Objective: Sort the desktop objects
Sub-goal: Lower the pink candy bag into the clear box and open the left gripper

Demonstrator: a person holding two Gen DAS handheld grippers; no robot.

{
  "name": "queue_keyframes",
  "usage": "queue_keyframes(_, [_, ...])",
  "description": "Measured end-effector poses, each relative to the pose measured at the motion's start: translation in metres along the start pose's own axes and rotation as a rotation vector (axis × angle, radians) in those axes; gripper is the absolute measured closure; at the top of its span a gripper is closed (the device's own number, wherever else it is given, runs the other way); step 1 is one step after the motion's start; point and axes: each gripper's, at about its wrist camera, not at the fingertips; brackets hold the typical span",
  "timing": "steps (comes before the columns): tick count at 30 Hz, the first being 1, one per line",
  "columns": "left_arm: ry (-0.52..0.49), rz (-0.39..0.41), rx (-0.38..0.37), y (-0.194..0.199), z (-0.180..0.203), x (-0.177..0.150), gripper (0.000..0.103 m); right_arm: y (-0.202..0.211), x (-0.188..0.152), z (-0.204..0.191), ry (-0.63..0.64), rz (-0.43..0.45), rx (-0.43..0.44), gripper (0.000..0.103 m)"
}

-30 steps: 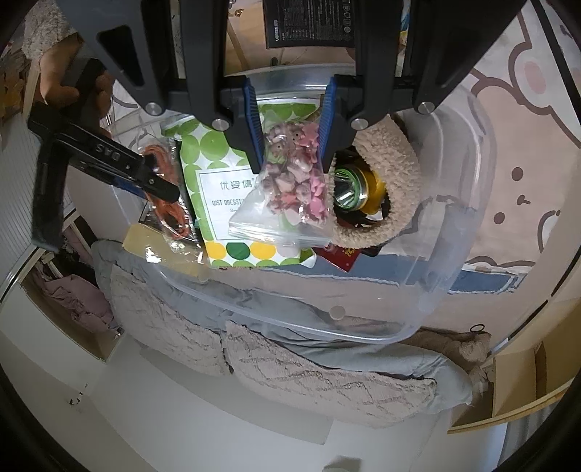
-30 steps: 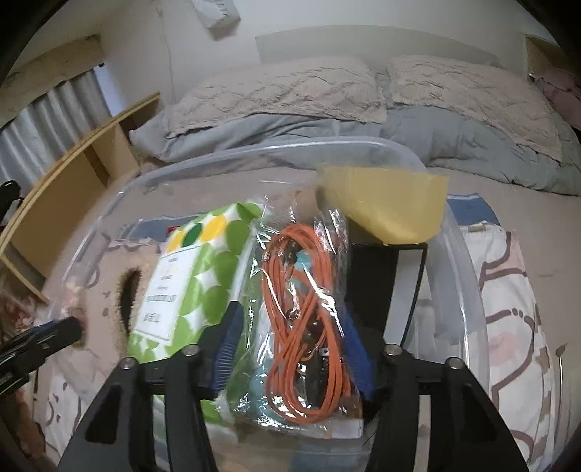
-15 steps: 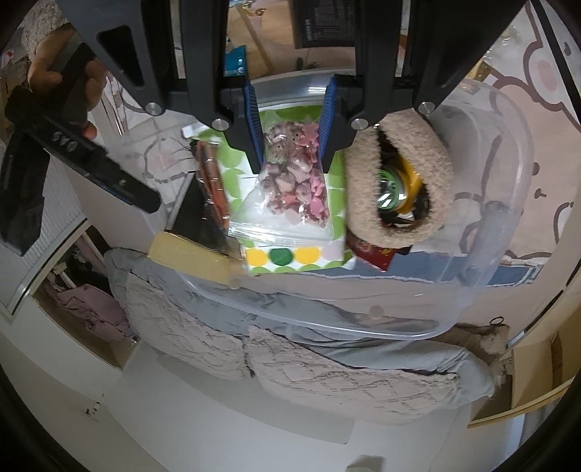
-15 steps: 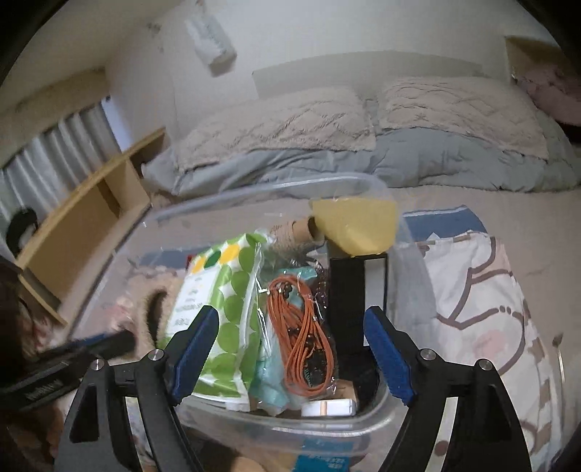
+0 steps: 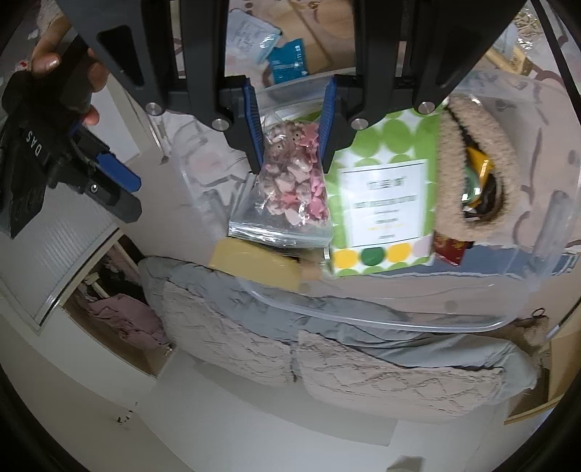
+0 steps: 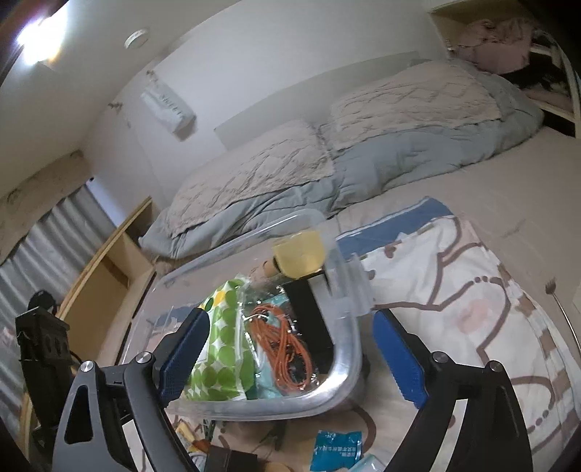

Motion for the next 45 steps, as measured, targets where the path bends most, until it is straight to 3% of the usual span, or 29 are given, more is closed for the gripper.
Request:
queue_keyframes(8, [0.044, -0.039, -0.087, -0.02, 0.024, 0.003, 0.075, 0.016, 0.004, 0.003, -0.021, 0.049, -0.01, 0.012])
queue_keyframes(21, [0.023, -0.062, -0.078, -0.051, 0.056, -0.003, 0.074, 0.031, 0.001, 0.0, 0.032, 0.065, -0.016, 0.012])
queue_keyframes(22, [0.022, -0.065, -0.078, -0.052, 0.057, -0.003, 0.067, 0.031, 0.0, 0.0, 0.036, 0.063, -0.014, 0.012])
queue_keyframes(23, [0.018, -0.07, -0.075, -0.053, 0.059, -0.002, 0.045, 0.032, 0.0, 0.0, 0.04, 0.061, -0.014, 0.012])
queue_keyframes(25, [0.018, -0.04, -0.046, -0.048, 0.061, -0.002, 0.015, 0.031, 0.0, 0.0, 0.044, 0.057, -0.016, 0.012])
queue_keyframes(45, [-0.01, 0.015, -0.02, -0.021, 0.054, -0.008, 0.014, 0.033, -0.006, -0.003, 0.034, 0.057, -0.039, 0.012])
Point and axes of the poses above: each gripper's, at about its wrist camera, not at the fingertips, and y roughly against the way its jaws point, z to its right, x to its top, and after that the axes turned 14 degrees about x, right-handed
